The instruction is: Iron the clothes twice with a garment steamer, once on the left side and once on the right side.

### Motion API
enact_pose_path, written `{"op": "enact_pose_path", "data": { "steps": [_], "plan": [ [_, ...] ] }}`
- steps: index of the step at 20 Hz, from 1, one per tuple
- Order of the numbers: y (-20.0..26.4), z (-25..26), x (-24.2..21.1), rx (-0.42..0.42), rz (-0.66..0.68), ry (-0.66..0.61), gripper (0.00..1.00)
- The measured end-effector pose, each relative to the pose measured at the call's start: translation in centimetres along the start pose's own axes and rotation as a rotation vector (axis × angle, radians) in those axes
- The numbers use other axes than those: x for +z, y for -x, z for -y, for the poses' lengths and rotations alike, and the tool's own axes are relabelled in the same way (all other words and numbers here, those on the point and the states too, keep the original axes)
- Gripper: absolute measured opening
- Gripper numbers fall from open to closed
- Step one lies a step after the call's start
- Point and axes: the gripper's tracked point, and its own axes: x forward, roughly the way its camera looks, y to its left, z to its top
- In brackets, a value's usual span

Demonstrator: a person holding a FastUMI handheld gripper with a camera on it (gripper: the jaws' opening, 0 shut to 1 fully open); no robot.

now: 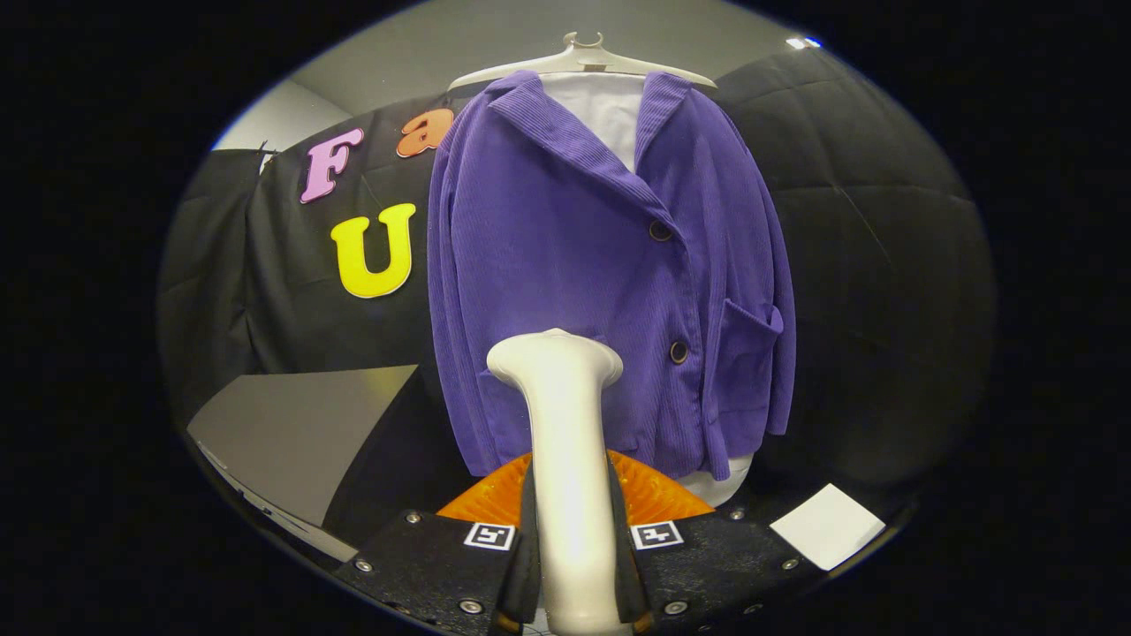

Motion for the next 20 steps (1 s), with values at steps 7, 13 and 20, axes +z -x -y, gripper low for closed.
{"op": "enact_pose_path", "data": {
  "steps": [7, 13, 20],
  "plan": [
    [0.2, 0.2, -4.0, -0.003, -0.058, -0.003, 0.33],
    [-0.2, 0.3, -9.5, -0.014, -0.191, 0.067, 0.33],
    [2.2, 0.5, -9.4, 0.020, -0.187, 0.056, 0.33]
  ]
}}
